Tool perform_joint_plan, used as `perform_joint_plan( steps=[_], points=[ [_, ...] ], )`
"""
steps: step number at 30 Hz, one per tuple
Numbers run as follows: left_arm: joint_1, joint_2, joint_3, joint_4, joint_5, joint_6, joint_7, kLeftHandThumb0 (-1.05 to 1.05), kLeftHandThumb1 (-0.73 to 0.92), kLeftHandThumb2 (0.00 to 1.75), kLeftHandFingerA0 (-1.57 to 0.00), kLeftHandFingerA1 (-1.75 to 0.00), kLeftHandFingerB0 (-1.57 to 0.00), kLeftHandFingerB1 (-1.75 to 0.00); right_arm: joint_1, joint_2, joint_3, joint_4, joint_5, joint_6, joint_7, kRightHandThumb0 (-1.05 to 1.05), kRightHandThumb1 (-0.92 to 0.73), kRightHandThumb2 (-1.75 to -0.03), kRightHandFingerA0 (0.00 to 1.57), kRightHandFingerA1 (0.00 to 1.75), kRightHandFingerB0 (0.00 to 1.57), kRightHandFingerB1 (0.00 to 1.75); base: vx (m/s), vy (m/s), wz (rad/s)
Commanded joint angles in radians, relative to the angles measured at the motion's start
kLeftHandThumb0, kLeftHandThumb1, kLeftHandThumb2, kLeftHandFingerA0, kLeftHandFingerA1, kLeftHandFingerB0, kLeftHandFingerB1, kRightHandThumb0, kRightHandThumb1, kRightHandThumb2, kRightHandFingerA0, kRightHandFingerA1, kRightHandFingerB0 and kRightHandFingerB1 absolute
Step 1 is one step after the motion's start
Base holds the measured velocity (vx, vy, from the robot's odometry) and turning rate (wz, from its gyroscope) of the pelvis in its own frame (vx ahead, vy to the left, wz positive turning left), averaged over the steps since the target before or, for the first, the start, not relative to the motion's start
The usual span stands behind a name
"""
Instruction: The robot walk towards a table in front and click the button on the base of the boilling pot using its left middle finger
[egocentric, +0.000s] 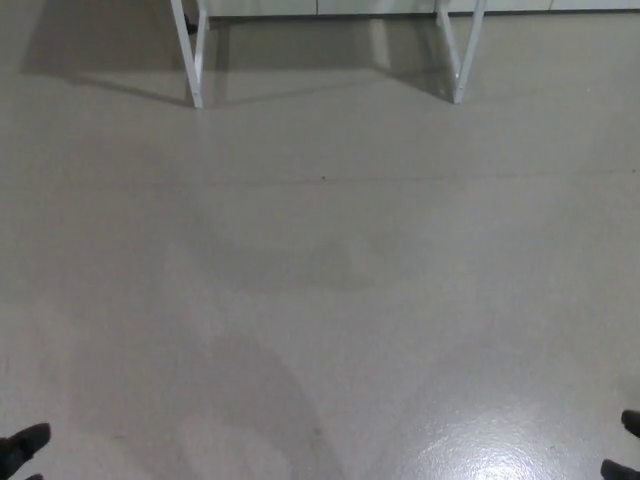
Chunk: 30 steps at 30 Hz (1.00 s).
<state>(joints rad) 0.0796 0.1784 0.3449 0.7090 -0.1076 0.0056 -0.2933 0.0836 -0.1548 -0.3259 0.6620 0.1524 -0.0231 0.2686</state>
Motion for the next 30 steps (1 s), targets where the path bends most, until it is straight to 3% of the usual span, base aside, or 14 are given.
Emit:
perform_joint_plan(
  steps=[1, 8, 22, 30],
  points=[
    [0.026, 0.001, 0.006, -0.01, -0.063, -0.015, -0.056, 0.14, 0.44, 0.91, -0.23, -0.57, -0.1, -0.49, 0.038, 0.014, -0.032, -0.026, 0.085, 0.002, 0.055, -0.1, -0.54, -0.57, 0.47, 0.44, 0.38, 0.38, 0.0, 0.0, 0.0],
    [0.05, 0.003, -0.002, -0.031, -0.077, 0.003, -0.066, 0.12, 0.43, 0.9, -0.23, -0.57, -0.11, -0.49, 0.061, 0.003, -0.013, 0.0, 0.067, -0.041, 0.065, -0.1, -0.52, -0.55, 0.55, 0.46, 0.39, 0.37, 0.0, 0.0, 0.0],
    [0.052, 0.016, -0.015, -0.026, -0.093, 0.016, -0.068, 0.11, 0.45, 0.9, -0.23, -0.58, -0.14, -0.5, 0.082, 0.0, 0.004, 0.002, 0.062, -0.055, 0.067, -0.13, -0.54, -0.56, 0.57, 0.46, 0.41, 0.37, 0.12, 0.013, 0.05],
    [0.051, 0.019, -0.021, -0.02, -0.094, 0.008, -0.075, 0.1, 0.45, 0.91, -0.23, -0.58, -0.14, -0.51, 0.086, 0.001, 0.006, 0.003, 0.065, -0.067, 0.07, -0.1, -0.52, -0.55, 0.59, 0.48, 0.42, 0.38, 0.07, 0.199, -0.21]
  ],
)
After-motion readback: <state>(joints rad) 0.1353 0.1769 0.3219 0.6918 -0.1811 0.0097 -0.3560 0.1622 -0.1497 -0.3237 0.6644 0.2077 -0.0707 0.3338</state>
